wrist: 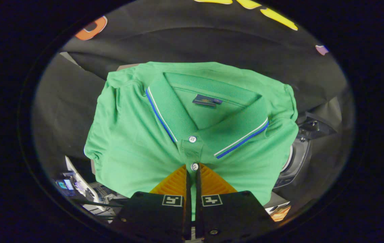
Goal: Put the clothes into the washing machine and then close the washing machine lid.
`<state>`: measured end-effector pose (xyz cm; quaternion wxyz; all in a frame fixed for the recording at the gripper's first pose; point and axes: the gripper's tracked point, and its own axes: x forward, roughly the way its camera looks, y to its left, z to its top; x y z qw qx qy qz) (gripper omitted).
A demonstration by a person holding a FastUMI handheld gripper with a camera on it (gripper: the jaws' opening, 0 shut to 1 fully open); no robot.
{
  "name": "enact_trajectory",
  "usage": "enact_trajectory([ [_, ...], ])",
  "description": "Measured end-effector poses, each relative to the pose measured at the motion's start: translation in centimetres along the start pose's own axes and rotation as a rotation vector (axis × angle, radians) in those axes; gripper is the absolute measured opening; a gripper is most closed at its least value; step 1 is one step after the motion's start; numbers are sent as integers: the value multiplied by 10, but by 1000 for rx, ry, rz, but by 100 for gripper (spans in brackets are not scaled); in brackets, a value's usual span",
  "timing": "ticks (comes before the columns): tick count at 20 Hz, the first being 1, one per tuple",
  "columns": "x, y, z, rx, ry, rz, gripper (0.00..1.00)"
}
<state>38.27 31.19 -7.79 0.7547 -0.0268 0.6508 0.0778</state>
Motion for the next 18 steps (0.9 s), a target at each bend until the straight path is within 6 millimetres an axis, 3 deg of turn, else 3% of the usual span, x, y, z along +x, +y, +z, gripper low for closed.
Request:
enact_trajectory([
  [10, -21, 3, 11, 44, -38, 73, 6],
  [18, -46, -8, 30, 100, -109, 136, 6],
])
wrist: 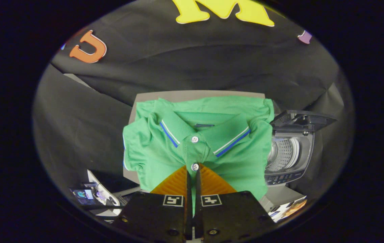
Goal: Put the clothes into the washing machine and then close the washing machine lid.
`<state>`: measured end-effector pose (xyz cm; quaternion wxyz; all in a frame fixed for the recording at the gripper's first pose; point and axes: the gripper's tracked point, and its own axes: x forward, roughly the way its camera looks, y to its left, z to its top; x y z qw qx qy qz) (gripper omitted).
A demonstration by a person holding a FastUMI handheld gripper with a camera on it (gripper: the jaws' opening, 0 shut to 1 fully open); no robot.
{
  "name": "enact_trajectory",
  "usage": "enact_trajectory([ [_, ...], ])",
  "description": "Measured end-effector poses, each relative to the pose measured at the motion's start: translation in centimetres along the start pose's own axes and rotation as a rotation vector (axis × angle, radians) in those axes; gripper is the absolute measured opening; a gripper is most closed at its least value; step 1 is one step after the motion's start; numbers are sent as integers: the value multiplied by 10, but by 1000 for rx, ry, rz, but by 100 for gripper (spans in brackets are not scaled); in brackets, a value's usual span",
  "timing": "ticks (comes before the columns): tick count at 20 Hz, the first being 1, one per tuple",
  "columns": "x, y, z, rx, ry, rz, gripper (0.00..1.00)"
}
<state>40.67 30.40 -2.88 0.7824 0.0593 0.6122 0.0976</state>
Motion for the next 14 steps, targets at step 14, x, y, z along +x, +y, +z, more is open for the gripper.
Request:
enact_trajectory([
  [14, -84, -19, 23, 96, -137, 80, 6],
])
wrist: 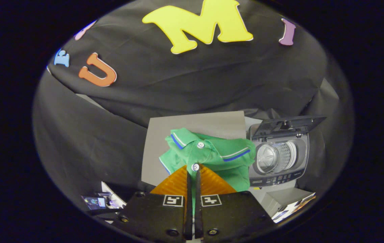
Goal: Put the clothes into the washing machine and then close the washing machine lid.
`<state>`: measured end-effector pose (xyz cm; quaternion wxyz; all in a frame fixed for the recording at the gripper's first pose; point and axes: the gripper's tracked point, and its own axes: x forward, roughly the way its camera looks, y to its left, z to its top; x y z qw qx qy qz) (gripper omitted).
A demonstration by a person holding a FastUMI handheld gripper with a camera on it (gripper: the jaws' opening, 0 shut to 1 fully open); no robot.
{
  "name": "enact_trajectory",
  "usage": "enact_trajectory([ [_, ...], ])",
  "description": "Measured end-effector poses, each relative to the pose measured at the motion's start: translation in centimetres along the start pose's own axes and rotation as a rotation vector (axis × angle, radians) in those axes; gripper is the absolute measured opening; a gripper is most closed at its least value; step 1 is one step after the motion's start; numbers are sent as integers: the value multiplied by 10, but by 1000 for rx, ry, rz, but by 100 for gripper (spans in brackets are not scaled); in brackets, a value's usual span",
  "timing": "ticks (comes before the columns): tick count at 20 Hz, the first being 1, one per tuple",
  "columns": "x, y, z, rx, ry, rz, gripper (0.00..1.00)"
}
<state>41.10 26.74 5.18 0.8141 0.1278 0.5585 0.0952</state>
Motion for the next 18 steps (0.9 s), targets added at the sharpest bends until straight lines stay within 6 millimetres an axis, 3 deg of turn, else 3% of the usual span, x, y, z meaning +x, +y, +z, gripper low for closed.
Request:
enact_trajectory([
  [12, -98, -20, 4, 60, -159, 26, 6],
  [18, -146, -54, -18, 90, -220, -44, 6],
])
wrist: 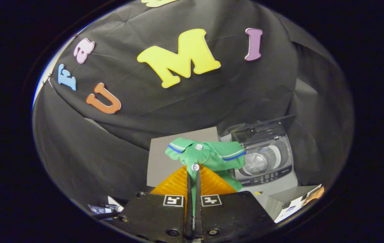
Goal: Put the clothes into the washing machine and then close the washing machine lid.
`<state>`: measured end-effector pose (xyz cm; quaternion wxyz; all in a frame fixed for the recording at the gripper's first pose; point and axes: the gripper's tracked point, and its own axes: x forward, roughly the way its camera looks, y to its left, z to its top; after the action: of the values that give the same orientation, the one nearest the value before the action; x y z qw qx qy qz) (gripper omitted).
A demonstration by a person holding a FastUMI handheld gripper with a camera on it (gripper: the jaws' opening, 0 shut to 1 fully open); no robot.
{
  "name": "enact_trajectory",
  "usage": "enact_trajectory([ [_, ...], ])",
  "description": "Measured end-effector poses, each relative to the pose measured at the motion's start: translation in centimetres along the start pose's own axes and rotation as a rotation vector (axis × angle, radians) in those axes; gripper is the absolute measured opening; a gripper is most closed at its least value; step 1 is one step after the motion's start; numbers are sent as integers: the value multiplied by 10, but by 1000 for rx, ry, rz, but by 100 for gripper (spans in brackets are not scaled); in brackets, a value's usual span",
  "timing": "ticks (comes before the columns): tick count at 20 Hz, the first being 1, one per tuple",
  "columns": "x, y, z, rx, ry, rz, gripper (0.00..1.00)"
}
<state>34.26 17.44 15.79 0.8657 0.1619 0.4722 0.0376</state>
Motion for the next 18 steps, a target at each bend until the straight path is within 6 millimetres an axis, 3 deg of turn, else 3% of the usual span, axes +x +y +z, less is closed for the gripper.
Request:
enact_trajectory([
  [7, -47, -55, -13, 25, -50, -74, 6],
  [10, -51, -80, -12, 48, -64, -75, 6],
  [15, -31, -126, -8, 46, -41, -58, 6],
  [18, -1, -173, -3, 21, -26, -124, 6],
])
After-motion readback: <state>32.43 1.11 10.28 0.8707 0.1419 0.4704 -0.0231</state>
